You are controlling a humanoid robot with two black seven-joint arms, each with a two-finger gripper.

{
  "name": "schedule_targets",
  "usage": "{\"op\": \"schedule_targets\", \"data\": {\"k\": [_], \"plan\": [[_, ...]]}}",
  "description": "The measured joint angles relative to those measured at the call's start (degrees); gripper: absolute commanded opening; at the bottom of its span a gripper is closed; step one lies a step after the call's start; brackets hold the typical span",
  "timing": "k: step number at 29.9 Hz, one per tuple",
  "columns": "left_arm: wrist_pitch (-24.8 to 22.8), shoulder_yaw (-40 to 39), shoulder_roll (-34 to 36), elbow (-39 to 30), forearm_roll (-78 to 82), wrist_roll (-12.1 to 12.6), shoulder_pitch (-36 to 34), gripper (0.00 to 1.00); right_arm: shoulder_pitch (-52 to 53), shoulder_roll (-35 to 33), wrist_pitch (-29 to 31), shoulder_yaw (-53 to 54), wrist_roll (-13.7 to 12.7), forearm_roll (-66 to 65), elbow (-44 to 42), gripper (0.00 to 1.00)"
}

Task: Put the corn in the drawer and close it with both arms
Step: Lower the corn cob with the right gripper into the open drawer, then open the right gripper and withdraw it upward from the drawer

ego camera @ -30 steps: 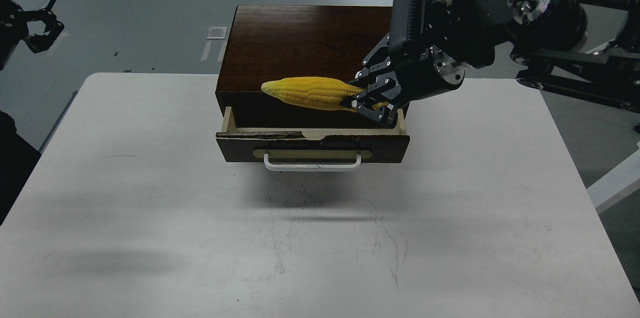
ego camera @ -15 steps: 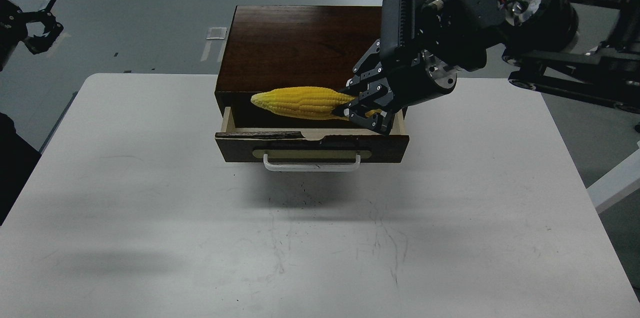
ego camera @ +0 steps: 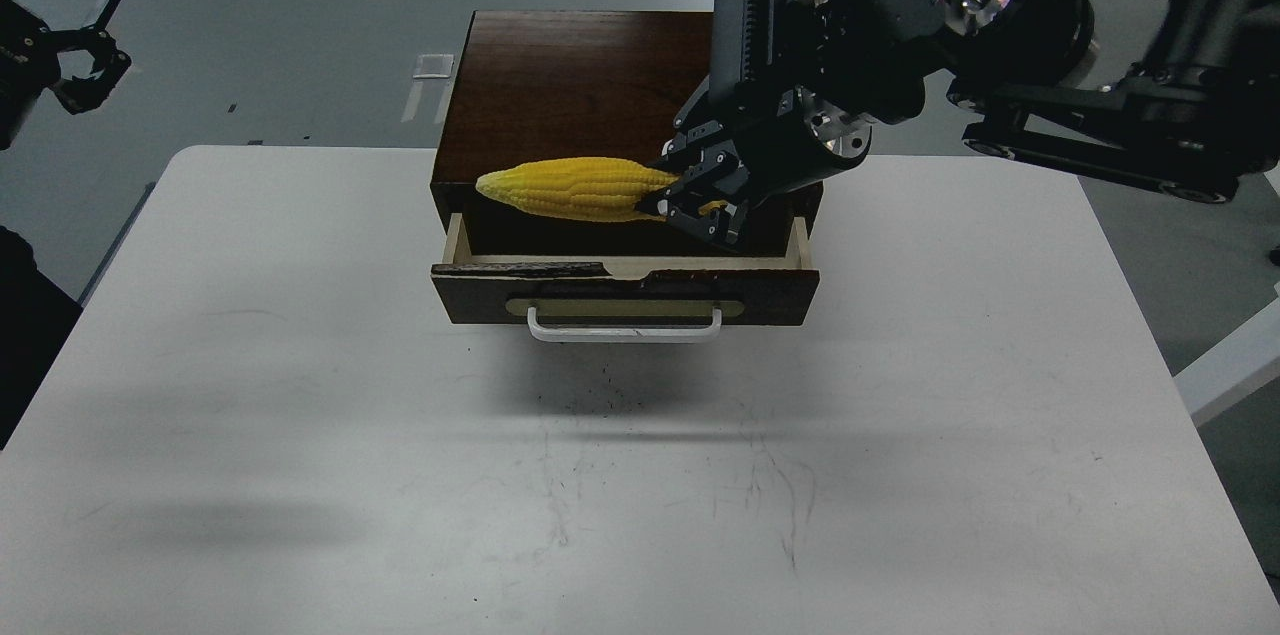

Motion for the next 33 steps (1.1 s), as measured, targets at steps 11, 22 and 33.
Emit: {"op": "schedule_targets", "data": {"k": [11, 22, 33], "plan": [[0.0, 0.0, 0.08, 0.01, -0.18, -0.09, 0.44, 0.98, 0.28, 1.22, 0.19, 0.06, 0.0, -0.09, -0.74, 0.43], [0.0, 0.0, 0.07, 0.01, -0.19, -0.09, 0.63, 0.98, 0.42, 1.15, 0.14, 0.08, -0.08, -0.02, -0.52, 0.55], [0.0, -0.01, -0.02, 0.04, -0.37, -0.18, 0.72, 0.98, 1.07, 1.12, 0.09, 0.18, -0.09, -0.09, -0.42, 0.7]]}}
